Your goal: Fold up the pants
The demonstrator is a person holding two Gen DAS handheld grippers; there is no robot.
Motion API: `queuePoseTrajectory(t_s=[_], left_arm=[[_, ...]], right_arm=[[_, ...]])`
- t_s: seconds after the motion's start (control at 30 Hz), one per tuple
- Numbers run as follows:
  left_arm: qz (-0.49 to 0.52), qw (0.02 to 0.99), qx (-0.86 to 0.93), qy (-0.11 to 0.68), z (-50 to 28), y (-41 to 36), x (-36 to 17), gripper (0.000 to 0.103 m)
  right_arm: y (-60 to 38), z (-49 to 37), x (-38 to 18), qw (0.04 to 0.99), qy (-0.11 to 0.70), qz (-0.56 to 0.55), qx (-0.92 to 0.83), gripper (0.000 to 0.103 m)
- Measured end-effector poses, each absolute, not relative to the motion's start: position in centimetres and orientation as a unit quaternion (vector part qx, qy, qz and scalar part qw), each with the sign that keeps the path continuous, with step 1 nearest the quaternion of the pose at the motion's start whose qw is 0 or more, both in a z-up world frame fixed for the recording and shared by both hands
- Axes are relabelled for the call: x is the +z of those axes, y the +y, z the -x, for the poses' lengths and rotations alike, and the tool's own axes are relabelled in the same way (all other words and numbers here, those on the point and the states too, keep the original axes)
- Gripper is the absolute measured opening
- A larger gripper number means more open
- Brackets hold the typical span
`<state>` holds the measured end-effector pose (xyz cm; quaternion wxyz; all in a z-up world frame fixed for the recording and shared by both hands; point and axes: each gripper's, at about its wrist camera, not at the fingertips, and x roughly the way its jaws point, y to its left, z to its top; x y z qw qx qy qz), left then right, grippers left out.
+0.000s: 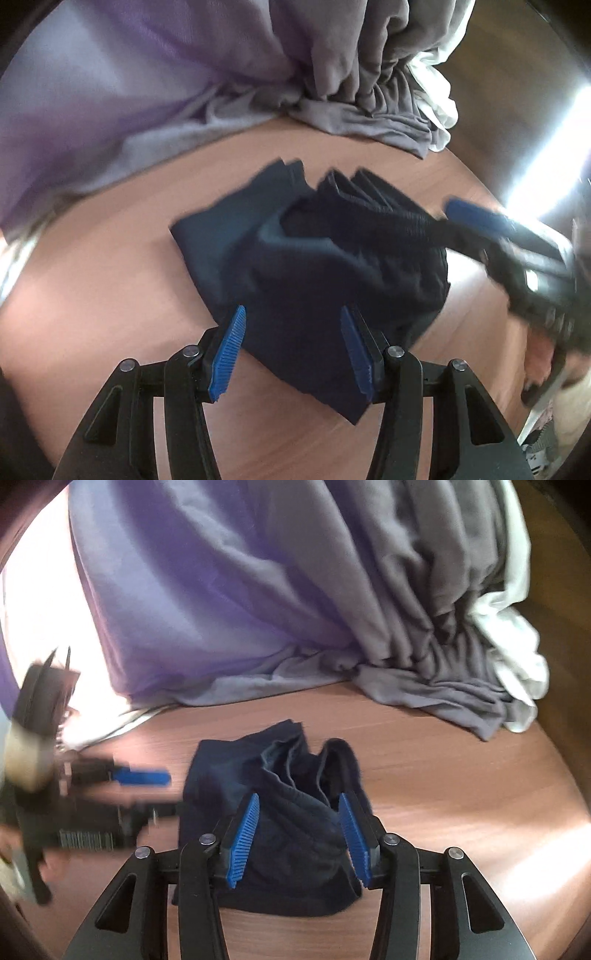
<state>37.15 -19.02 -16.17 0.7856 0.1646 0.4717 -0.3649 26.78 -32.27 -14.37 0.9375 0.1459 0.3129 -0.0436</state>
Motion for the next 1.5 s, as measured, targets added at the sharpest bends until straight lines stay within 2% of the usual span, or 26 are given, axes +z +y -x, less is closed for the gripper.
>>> queuePoseTrajectory(t_s=[0.1,0.13,0.17,0.57,0.7,0.87,0.9,0.93,1.2,1.5], left_arm=[[-0.157,0.794,-0.361,0.463,-36.6,-18.8,-17.1,0.053],[-0.154,0.796,-0.359,0.462,-36.5,-18.7,-17.3,0.053],[-0.150,0.796,-0.358,0.464,-36.5,-18.7,-17.5,0.053],[-0.175,0.792,-0.372,0.451,-35.9,-19.2,-19.1,0.053],[-0.180,0.789,-0.371,0.455,-36.1,-19.4,-19.5,0.053],[-0.193,0.792,-0.370,0.447,-35.7,-19.5,-19.8,0.053],[-0.195,0.792,-0.369,0.445,-35.6,-19.5,-19.8,0.053],[-0.195,0.793,-0.368,0.445,-35.6,-19.4,-19.8,0.053],[-0.194,0.798,-0.357,0.445,-35.5,-19.4,-19.8,0.054],[-0.172,0.804,-0.339,0.457,-35.4,-18.5,-19.4,0.058]], right_arm=[[-32.5,-28.2,-14.5,0.934,0.321,-0.152,-0.025,0.049],[-32.7,-28.9,-14.6,0.932,0.326,-0.155,-0.020,0.058],[-32.8,-29.5,-14.8,0.931,0.329,-0.159,-0.014,0.060],[-34.8,-34.3,-17.6,0.899,0.379,-0.220,-0.003,0.058],[-34.8,-34.7,-17.8,0.890,0.393,-0.229,0.012,0.047],[-34.4,-35.9,-18.7,0.878,0.421,-0.227,0.023,0.045],[-34.4,-36.0,-18.7,0.877,0.421,-0.230,0.024,0.030],[-34.5,-35.9,-18.7,0.878,0.417,-0.235,0.027,0.021],[-35.5,-32.8,-15.4,0.908,0.320,-0.270,0.030,0.018],[-39.5,-31.8,-17.9,0.863,0.291,-0.411,0.049,0.017]])
